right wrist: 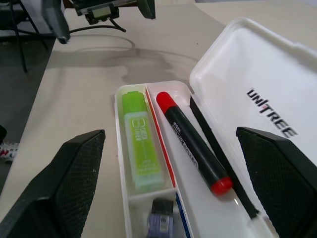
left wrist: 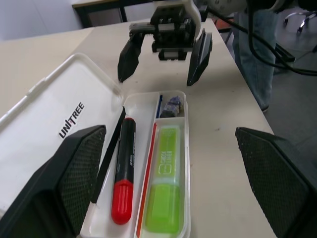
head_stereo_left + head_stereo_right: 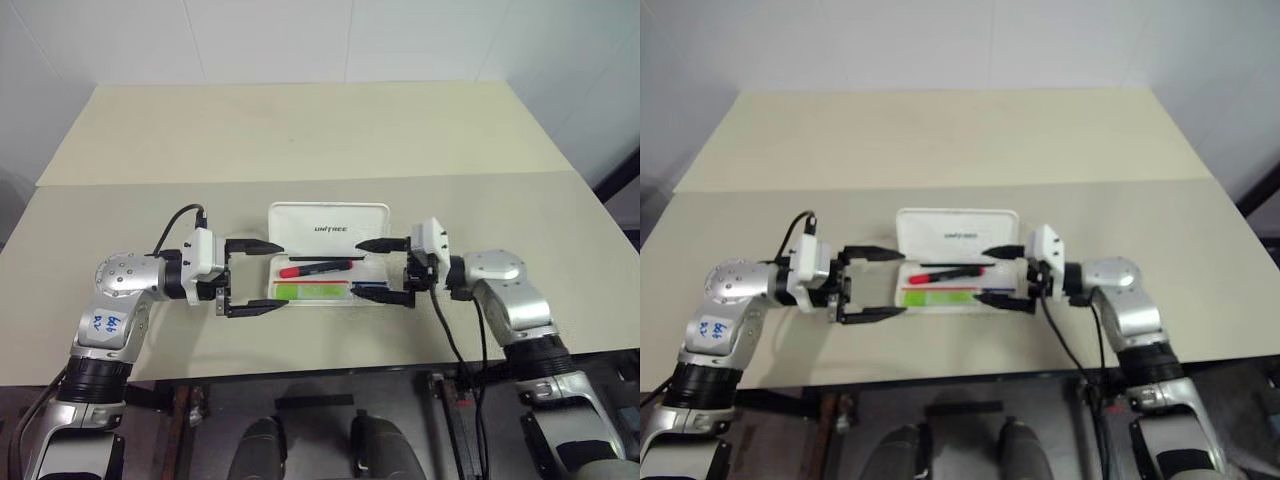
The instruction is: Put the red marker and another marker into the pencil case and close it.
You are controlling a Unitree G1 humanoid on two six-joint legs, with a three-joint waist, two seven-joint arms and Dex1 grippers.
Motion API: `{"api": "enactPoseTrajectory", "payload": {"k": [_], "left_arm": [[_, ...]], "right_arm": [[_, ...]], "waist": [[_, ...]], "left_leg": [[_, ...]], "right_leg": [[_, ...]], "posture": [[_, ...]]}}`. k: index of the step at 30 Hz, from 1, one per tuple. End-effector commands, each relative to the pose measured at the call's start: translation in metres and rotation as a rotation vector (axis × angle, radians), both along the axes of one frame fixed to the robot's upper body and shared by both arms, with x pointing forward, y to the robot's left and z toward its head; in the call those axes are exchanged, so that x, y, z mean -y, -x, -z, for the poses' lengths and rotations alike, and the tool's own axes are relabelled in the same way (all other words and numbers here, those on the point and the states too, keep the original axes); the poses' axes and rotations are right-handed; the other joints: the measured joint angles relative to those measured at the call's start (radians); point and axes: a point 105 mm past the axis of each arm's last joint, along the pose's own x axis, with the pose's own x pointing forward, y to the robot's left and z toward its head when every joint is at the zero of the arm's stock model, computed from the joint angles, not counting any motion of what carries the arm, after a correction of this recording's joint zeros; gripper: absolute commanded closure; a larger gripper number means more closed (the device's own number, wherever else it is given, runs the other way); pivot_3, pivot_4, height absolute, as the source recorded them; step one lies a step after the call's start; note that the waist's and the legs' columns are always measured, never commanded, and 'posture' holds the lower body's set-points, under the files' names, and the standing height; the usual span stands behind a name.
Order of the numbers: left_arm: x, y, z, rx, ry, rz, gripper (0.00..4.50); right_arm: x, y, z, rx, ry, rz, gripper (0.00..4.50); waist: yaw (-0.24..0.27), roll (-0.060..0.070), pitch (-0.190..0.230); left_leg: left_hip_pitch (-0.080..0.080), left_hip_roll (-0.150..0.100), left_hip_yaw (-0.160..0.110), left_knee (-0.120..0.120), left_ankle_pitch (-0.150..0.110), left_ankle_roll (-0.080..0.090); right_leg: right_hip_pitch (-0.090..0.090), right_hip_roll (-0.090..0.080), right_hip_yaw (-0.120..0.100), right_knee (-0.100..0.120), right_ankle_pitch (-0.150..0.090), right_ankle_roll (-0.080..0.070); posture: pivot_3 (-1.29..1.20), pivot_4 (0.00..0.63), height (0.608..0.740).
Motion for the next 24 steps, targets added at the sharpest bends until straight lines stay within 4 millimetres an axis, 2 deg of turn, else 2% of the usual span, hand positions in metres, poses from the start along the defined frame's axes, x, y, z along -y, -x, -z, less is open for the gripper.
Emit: {"api": "enactPoseTrajectory", "payload": {"k": [1,8,14,17,24], "left_arm": [[-0.008,0.0,-0.011,0.044,0.032,-0.012,0.0],[-0.022,-0.007,-0.009,0.034,0.068,-0.066,2.43],[-0.024,-0.014,-0.01,0.051,0.1,-0.119,4.48],[-0.026,-0.018,-0.012,0.061,0.136,-0.17,4.48],[-0.045,-0.044,-0.012,0.106,0.183,-0.426,4.48]], "right_arm": [[0.018,0.008,-0.019,0.06,-0.014,0.026,0.04],[0.056,0.009,-0.029,0.102,0.032,0.145,0.0],[0.058,0.009,-0.03,0.121,0.036,0.162,0.0],[0.056,0.01,-0.029,0.124,0.036,0.166,0.0],[0.056,0.009,-0.029,0.13,0.035,0.181,0.0]], "waist": [[0.0,0.0,0.0],[-0.003,0.0,0.0],[-0.003,0.0,0.0],[-0.003,0.0,0.0],[-0.001,0.0,0.0]], "left_leg": [[0.0,0.0,0.0,0.0,0.0,0.0],[0.0,0.0,0.0,0.0,0.0,0.0],[0.001,0.0,0.0,0.0,0.0,0.0],[0.0,0.0,0.0,0.0,0.0,0.0],[0.0,0.0,0.0,0.001,0.0,0.0]], "right_leg": [[0.0,0.0,0.0,0.0,0.0,0.0],[0.0,0.0,0.0,0.0,0.0,0.0],[0.0,0.0,0.0,0.0,0.0,0.0],[0.0,0.0,0.0,0.0,0.0,0.0],[0.0,0.0,0.0,0.001,0.0,0.0]], "posture": [[0.0,0.15,0.74],[0.0,0.15,0.74],[0.0,0.15,0.74],[0.0,0.15,0.74],[0.0,0.15,0.74]]}}
